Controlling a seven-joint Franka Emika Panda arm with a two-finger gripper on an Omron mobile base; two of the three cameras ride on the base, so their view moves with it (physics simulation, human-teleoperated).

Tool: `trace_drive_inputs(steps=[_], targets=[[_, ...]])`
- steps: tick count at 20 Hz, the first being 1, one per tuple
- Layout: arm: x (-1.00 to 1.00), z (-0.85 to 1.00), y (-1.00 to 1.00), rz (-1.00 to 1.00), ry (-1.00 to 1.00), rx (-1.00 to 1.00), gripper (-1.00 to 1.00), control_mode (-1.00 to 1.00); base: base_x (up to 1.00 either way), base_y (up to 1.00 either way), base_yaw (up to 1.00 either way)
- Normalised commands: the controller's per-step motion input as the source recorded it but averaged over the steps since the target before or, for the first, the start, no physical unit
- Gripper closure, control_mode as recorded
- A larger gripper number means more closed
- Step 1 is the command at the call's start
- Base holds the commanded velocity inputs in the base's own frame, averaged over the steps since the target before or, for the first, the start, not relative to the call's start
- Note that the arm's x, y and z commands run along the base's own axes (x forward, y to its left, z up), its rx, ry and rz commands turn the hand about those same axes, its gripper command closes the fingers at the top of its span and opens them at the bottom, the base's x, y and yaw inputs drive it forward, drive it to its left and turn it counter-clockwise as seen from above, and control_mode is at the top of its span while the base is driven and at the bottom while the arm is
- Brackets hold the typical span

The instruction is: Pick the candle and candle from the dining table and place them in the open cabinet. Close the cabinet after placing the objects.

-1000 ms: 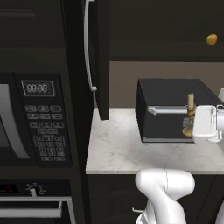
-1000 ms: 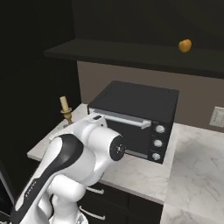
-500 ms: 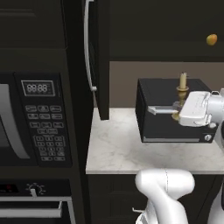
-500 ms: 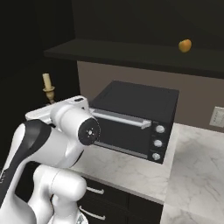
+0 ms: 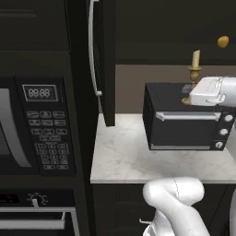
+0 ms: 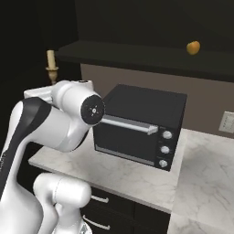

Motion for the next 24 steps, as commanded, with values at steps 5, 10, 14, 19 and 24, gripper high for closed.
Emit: trace_drive_inputs(steps=[5, 10, 14, 19, 24], targets=[[0.21, 0.56, -0.06, 0.00, 0.11, 0.04, 1.00, -1.00, 0.00, 0.00, 0.00], [0.20, 0.40, 0.00, 0.00, 0.11, 0.00, 1.00, -1.00, 0.00, 0.00, 0.00], [0.16, 0.39, 0.00, 0.00, 0.03, 0.00, 1.00, -1.00, 0.00, 0.00, 0.00], [0.08, 0.10, -0.02, 0.00, -0.04, 0.03, 1.00, -1.00, 0.00, 0.00, 0.00], [0.16, 0.00, 0.00, 0.00, -0.14, 0.03, 1.00, -1.00, 0.00, 0.00, 0.00]])
